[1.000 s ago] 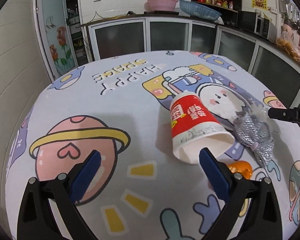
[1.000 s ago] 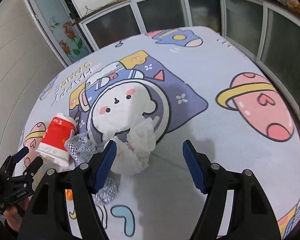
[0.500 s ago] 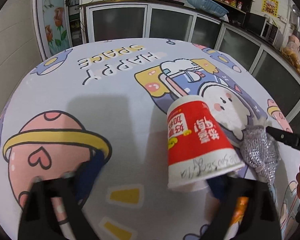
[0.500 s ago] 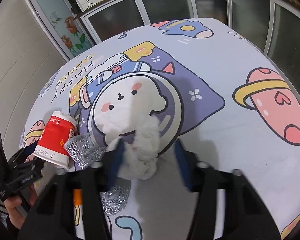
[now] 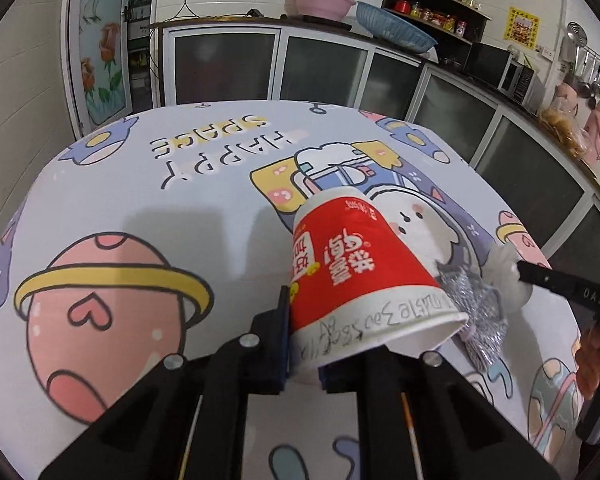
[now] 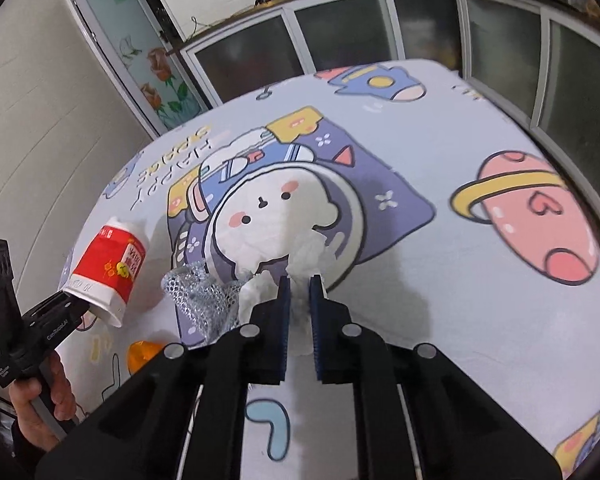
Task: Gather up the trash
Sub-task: 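Grasp the red-printed paper cup with the left tool while the right grasps the tissue, then carry paper cup (left tool) and tissue (right tool) into the bin, opening both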
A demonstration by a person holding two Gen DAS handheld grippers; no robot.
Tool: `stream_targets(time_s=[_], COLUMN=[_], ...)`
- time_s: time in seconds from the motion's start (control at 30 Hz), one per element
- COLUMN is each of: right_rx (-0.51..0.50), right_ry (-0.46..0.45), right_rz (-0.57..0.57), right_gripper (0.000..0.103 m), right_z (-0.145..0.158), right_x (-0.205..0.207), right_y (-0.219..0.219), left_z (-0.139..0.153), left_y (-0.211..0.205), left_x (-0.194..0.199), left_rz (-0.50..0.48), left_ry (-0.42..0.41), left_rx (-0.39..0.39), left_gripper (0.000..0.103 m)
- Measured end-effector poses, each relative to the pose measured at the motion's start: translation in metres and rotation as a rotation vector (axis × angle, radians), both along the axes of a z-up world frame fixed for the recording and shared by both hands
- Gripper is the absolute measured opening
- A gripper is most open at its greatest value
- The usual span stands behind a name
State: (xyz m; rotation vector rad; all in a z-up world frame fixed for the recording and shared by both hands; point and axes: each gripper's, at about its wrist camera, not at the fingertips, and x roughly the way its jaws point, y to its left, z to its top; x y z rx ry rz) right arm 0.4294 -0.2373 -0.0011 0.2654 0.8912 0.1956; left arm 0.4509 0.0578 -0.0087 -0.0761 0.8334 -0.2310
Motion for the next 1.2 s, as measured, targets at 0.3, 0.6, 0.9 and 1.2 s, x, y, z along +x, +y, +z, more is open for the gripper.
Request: stream_targets(time_s=[0.3,0.6,0.9,1.2], right_rx=[0.02,-0.018,-0.023,0.006], right_ry=[-0.076,-0.108,-0.124,-0.125], right_rz=[-0.011,-0.024,-0.088,-0.202], right_gripper=[0.009,0.009,0.009,0.009], right_z=[0.039,0.051,0.048,0.036], right_x=[-0.06,-0.154,-0.242,-0.315], right_y=[-0.024,-0.049,-0.082,-0.129], left_z=[0.018,0.029,0.024,0.012], left_y=[0.013,0.009,-0.029,-0.111], left_x=[-0.057,-0.127,-0.189,-0.229], left_rz=[-0.016,-0.084,-0.222,-0.412], left_ry=[-0.042,-0.074,-0.076,-0.048], left_rx=[-0.036,-0.075,-0.127,-0.144], left_gripper=[0.01,0.01,0.01,0.01])
